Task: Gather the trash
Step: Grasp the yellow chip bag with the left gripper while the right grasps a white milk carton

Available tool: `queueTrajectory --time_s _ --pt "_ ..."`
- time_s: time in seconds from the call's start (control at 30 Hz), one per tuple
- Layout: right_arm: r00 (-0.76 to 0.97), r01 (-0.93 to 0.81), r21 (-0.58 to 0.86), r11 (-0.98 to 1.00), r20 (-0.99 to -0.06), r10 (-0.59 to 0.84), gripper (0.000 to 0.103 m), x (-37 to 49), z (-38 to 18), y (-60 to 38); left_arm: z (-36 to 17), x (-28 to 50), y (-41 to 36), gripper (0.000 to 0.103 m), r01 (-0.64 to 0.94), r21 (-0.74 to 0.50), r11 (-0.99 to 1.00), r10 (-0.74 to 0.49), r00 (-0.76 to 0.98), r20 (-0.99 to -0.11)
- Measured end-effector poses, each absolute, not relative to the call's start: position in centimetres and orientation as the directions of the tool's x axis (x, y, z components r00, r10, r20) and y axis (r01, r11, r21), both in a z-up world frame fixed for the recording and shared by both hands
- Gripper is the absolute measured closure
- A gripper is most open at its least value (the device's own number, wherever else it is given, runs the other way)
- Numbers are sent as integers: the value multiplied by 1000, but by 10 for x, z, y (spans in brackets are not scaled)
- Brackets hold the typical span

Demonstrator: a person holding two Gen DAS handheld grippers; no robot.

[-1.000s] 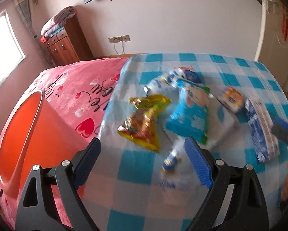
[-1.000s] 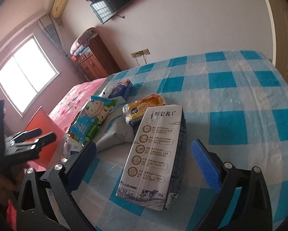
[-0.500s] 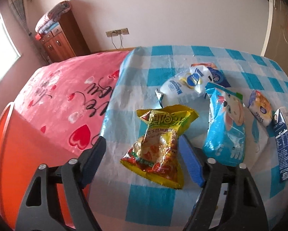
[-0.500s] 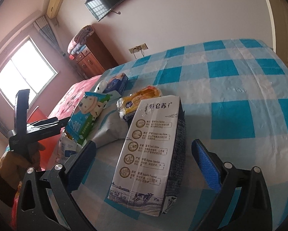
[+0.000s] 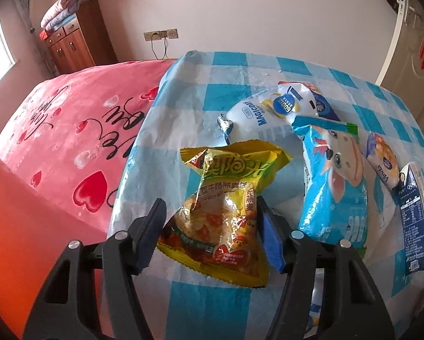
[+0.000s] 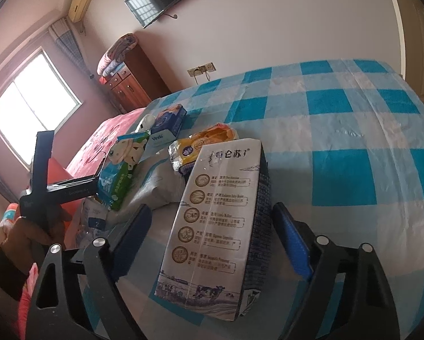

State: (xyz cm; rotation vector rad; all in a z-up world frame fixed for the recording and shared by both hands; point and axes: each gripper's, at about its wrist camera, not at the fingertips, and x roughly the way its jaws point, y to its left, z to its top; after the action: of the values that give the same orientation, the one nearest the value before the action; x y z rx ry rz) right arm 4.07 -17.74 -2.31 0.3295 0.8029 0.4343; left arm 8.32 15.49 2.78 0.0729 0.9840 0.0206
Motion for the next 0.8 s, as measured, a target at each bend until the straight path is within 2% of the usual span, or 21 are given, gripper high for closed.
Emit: queueTrajectory --time_s 0.2,0.33,0.47,0.57,0.8 --pt "621 -245 437 865 -615 486 17 40 -23 -176 27 84 152 50 9 75 997 58 550 -833" --pt "618 -245 430 869 -621 482 17 40 -23 -174 29 82 149 62 8 76 997 59 554 -830" --pt "616 -226 417 880 -639 461 17 42 -25 -173 32 77 154 65 -16 62 998 61 558 -828" --pt "611 -221 410 885 -649 453 21 43 -26 -172 35 72 159 67 -42 57 997 71 569 -819" --pt "611 -220 398 891 -656 444 21 42 -25 -170 60 45 176 67 -101 30 994 87 620 -780"
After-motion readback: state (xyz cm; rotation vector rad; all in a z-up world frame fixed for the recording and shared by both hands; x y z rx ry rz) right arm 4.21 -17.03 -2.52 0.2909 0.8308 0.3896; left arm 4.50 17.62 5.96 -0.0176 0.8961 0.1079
